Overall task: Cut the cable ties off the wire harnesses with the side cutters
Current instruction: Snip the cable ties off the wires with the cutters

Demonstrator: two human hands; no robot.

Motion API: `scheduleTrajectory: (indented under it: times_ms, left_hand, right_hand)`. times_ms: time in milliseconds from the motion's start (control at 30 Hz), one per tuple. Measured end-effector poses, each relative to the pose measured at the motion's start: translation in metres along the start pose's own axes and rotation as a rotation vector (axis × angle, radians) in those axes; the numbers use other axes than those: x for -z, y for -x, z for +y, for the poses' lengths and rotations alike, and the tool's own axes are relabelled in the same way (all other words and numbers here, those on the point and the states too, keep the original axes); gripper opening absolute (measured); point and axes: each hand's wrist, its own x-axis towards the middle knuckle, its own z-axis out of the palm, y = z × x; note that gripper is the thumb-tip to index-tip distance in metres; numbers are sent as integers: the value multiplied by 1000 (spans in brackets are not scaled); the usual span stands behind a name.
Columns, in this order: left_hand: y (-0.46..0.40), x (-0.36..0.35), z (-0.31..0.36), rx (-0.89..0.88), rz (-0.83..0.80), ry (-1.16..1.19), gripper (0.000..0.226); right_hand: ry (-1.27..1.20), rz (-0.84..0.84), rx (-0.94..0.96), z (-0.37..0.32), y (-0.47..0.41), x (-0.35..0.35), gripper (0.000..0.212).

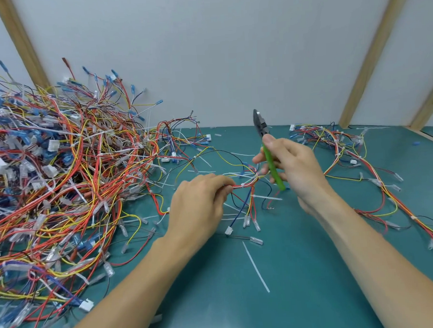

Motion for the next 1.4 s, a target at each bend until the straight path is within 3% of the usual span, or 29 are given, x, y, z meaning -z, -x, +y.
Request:
scheduleTrajectory:
  times_ms: [67, 133, 233, 300, 433, 500, 567, 700, 800, 933, 1067, 1167, 1300, 1400]
  left_hand:
    - [-3, 2, -4, -16, 30, 98, 13]
    - [-9, 7, -7, 12, 50, 381, 14]
    - [-18, 17, -12, 104, 65, 724, 16]
    - [-21, 20, -21, 185, 60, 784, 13]
    - [-17, 9, -32, 281, 55, 463, 15]
    - [-15, 5, -30, 298, 125, 446, 17]
    - [-15, 5, -30, 301, 221, 519, 17]
    - [-16, 10, -26, 283, 325, 679, 16]
    - [-16, 9, -21, 255, 200, 740, 14]
    - [-15, 8, -20, 223, -33, 774, 17]
    - [-16, 13, -24, 271, -141, 761, 14]
    - [-13, 12, -19, 259, -92, 559, 14]
    - [-7, 11, -7, 79, 55, 169, 15]
    - [-6, 10, -7, 66, 101, 126, 10]
  right_hand:
    - [49, 84, 47, 1, -2, 2, 29]
    - [79, 86, 63, 1, -2, 6, 18]
    - [97, -24, 80, -3, 2, 10, 18]
    - [92, -166, 106, -9, 6, 8, 21]
    - [171, -332, 73, -14, 14, 1, 32]
    - [229, -338, 70, -12, 15, -3, 29]
    - [231, -284, 88, -12, 16, -5, 25]
    - [215, -15, 233, -12, 15, -5, 25]
    - [211, 7, 236, -9, 16, -10, 24]
    - [269, -115, 136, 1, 15, -13, 24]
    - [302, -144, 110, 3, 14, -12, 26]
    - [371, -102, 155, 6, 16, -17, 25]
    - [429, -72, 207, 10, 19, -24, 27]
    - [422, -73, 216, 10, 20, -28, 27]
